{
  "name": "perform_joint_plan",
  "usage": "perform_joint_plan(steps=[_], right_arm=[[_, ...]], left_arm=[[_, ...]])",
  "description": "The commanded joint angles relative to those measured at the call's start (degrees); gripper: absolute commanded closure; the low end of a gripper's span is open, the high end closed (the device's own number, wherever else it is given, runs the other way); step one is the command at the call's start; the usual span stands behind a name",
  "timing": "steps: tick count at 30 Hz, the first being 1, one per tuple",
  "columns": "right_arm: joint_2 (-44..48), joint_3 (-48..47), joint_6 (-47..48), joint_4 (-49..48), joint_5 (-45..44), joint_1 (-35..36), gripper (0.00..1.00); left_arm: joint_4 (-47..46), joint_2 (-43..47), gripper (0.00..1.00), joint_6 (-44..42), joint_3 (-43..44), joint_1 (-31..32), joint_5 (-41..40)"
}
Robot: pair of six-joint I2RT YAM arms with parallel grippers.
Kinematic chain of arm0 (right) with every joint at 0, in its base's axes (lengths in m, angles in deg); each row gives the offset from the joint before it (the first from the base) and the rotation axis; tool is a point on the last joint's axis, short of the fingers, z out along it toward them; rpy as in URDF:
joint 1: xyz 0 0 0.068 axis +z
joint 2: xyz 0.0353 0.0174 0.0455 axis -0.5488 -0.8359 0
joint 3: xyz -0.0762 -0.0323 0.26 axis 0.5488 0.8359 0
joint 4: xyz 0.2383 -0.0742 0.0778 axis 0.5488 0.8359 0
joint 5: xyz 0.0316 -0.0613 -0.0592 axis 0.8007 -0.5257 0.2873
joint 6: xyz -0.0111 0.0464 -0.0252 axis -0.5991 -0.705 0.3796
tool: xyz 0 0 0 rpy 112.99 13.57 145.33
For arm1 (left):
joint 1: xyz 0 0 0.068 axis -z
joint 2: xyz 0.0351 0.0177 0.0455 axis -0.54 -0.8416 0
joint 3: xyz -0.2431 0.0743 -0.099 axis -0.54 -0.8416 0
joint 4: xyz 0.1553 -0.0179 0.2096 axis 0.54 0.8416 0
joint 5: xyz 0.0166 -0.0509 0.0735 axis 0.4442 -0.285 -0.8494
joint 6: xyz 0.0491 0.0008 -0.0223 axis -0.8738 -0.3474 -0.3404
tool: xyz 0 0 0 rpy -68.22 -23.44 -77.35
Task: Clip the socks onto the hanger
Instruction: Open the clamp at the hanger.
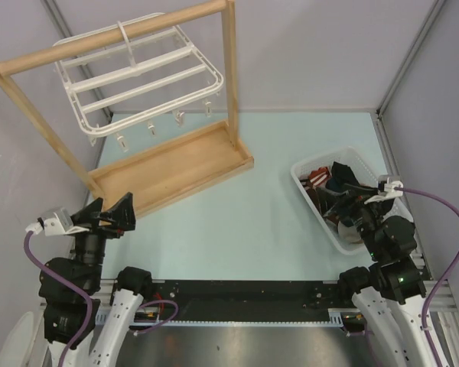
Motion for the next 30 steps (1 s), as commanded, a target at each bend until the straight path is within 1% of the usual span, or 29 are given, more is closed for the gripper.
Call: perform_joint_plan(steps=[1, 7, 9, 11, 13, 16, 20, 23, 24, 25, 30], right_arm=[[-0.09, -1.18, 2.04, -2.80, 1.47, 0.14, 0.00], [-0.71, -1.27, 3.45, -4.03, 6.29, 0.14, 0.00], [-1.41, -1.27, 3.45, -4.73, 7.79, 0.23, 0.00], [-2.55, -1.27, 3.45, -6.23, 11.30, 0.23, 0.00], [-4.12, -1.27, 3.27, -7.98, 15.16, 0.23, 0.00], [-6.15, -1.71, 2.92, -8.95, 18.25, 0.23, 0.00], [-8.96, -3.11, 2.66, -9.48, 22.12, 0.23, 0.00], [-11.59, -4.17, 2.13, -10.80, 24.84, 0.32, 0.00], [-12.30, -4.08, 2.48, -12.63, 27.81, 0.40, 0.00], [-13.27, -4.08, 2.57, -13.69, 29.14, 0.40, 0.00], [-19.24, -4.08, 1.60, -20.19, 32.57, 2.33, 0.00]], left_arm=[[-3.41, -0.36, 0.00, -3.71, 1.41, 0.19, 3.16], [-6.75, -5.10, 0.00, -7.67, 4.39, 0.19, 9.06], [-7.81, -6.43, 0.00, -8.37, 5.45, 0.19, 12.30], [-8.69, -8.44, 0.01, -9.43, 6.86, 0.28, 16.34], [-8.52, -9.77, 0.01, -9.52, 8.26, 0.28, 16.36], [-8.87, -12.14, 0.00, -9.52, 9.32, 0.19, 14.96], [-7.47, -17.14, 0.00, -9.26, 12.74, 0.19, 16.09], [-6.94, -19.70, 0.00, -8.64, 15.90, 0.19, 13.64], [-5.80, -20.66, 0.00, -8.47, 16.70, 0.19, 10.94], [-5.44, -20.93, 0.00, -8.90, 18.27, 0.19, 10.47], [-3.42, -23.91, 0.00, -11.27, 21.88, 0.19, 10.82]])
